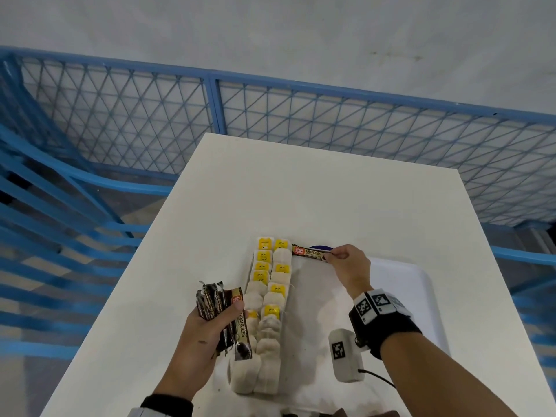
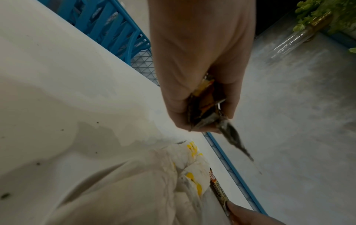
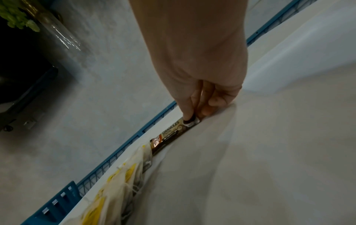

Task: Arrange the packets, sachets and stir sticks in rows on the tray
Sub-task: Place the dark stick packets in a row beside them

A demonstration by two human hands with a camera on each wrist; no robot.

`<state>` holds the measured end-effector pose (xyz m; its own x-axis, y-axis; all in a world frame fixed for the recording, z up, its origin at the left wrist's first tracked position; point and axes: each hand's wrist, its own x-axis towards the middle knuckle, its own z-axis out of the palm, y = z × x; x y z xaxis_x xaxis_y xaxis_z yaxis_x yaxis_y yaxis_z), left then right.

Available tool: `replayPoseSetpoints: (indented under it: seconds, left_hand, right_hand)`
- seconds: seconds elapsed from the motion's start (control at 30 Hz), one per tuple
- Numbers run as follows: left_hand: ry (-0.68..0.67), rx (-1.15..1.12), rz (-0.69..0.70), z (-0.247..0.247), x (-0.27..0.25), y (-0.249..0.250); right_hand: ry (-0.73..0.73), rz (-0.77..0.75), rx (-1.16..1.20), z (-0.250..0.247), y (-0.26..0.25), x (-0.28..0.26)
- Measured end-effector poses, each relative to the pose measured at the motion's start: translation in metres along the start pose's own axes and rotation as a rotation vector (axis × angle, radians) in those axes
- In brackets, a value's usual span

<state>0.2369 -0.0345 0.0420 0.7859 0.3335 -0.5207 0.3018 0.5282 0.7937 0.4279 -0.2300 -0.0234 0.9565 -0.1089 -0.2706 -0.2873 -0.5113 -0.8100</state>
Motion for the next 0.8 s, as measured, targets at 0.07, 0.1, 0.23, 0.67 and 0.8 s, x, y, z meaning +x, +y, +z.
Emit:
replayPoseSetpoints:
  seconds: [0.07, 0.1, 0.23, 0.67, 0.8]
  left_hand:
    - [0.0, 0.008, 0.01, 0.0, 0.001, -0.001]
    - [0.001, 0.013, 0.016, 0.001, 0.001, -0.001]
    - [-0.005, 0.008, 0.024, 0.005, 0.002, -0.002]
    - [-0.029, 0.025, 0.06, 0.022, -0.001, -0.002]
    - [-0.063, -0.021, 0.067, 0.029, -0.006, 0.002]
  right_hand:
    - [0.018, -0.007, -0.011, 0.001, 0.001, 0.0]
    - [0.026, -0.014, -0.012, 0.001, 0.001, 0.0]
    - [0.053, -0.027, 0.005, 0.001, 0.002, -0.003]
    - [-0.652, -0.191, 0.084, -0.006, -0.036, -0.129]
    - [-0.734, -0.208, 0.08, -0.005, -0.039, -0.15]
